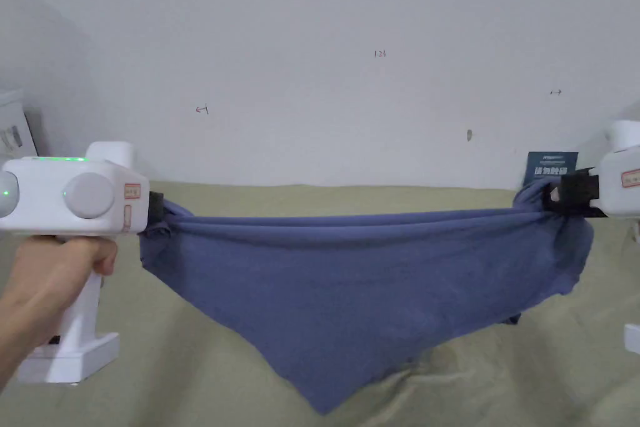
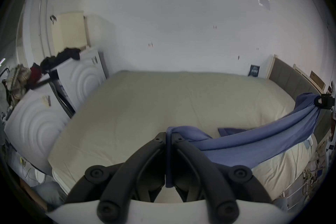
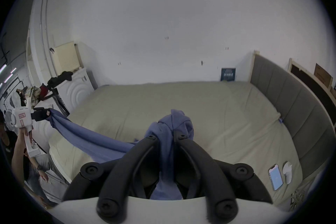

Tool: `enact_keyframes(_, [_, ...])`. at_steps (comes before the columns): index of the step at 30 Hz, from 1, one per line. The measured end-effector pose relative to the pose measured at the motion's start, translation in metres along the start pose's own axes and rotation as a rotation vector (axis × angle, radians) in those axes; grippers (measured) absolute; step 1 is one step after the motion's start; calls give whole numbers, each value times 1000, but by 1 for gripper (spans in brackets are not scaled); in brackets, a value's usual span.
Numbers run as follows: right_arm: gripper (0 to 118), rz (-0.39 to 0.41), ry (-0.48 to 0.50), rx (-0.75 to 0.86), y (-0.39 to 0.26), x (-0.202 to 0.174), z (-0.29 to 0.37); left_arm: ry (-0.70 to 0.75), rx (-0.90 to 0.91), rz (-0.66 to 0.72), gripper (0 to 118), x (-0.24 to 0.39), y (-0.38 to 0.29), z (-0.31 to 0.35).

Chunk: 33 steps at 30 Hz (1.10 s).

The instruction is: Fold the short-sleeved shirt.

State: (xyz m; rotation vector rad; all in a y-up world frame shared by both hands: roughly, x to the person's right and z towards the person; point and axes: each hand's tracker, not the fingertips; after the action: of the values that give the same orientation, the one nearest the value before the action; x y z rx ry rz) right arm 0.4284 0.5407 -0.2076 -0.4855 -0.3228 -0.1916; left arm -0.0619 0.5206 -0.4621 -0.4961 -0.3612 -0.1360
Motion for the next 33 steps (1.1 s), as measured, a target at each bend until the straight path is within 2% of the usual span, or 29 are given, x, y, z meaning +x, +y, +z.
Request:
enact_keyframes(8, [15,48,-43,88,31,-21,45,5,76,9,1,-3,35,37])
enact_keyframes(13, [15,25,-49,108,48,-20,48,-2,100,41,1,-3,56,40])
enact_keyframes(15, [15,48,-71,115,55,-21,44,-9,116,42,1,0,64,38])
enact_keyframes(21, [15,35,-98,127,81,-17,22,9,121,33,1,13,93,20])
enact_keyframes(26, [15,66,-125,140,108,-16,0,22,135,30,1,24,121,0])
enact_keyframes(33, [15,55,-152,161,149,-12,-36,23,153,34,1,33,160,-37])
